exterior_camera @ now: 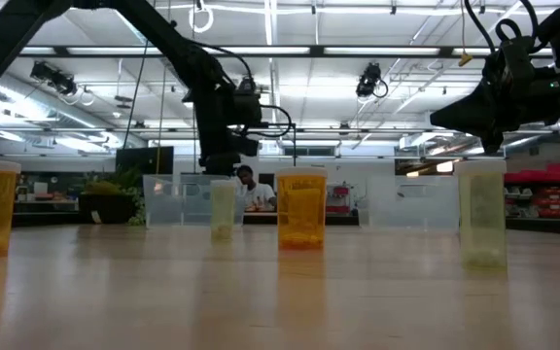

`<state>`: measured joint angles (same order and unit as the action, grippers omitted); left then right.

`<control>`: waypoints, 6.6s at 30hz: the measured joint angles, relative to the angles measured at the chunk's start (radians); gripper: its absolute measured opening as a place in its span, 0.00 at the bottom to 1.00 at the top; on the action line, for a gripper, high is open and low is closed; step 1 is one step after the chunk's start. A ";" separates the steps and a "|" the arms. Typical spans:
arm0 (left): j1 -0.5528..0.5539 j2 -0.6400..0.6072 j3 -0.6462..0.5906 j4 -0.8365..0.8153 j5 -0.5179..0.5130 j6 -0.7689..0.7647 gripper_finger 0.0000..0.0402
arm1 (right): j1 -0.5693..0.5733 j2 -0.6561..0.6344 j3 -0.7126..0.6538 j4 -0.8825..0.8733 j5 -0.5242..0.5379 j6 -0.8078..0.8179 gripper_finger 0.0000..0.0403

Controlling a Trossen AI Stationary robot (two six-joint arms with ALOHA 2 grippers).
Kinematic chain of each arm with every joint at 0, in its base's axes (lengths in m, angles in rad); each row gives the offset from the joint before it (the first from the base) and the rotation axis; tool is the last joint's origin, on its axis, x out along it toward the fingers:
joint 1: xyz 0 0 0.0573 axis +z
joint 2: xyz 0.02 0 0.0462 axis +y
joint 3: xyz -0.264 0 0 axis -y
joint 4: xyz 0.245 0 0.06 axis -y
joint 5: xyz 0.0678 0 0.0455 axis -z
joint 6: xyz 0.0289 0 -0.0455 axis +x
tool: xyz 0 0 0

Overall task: Pick and place medicine bottles into bin by pill shape (circle, oval)
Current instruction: Put the left small yellow pill bottle into the left transparent bin, then put the top small yellow pill bottle into the left transparent bin

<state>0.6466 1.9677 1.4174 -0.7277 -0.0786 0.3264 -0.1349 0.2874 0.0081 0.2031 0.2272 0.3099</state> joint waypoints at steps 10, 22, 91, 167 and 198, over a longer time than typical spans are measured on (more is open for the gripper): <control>0.006 0.010 0.000 0.006 0.005 -0.005 0.34 | 0.000 0.000 0.000 0.000 0.000 0.000 0.10; 0.006 0.008 0.000 0.006 0.006 -0.007 0.49 | 0.000 0.000 0.000 0.000 0.000 0.000 0.10; -0.751 -0.046 -0.001 -0.266 -0.012 -0.237 0.53 | 0.000 0.002 0.000 -0.024 0.000 0.000 0.10; -0.213 -0.169 -0.001 -0.224 0.018 -0.263 0.33 | 0.000 0.002 0.000 -0.047 0.000 0.000 0.10; -0.226 -0.048 -0.002 -0.217 0.076 -0.227 0.43 | 0.000 0.002 0.000 -0.056 0.000 0.000 0.10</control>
<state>0.4211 1.9198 1.4158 -0.9447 -0.0025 0.0990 -0.1349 0.2890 0.0081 0.1474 0.2274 0.3099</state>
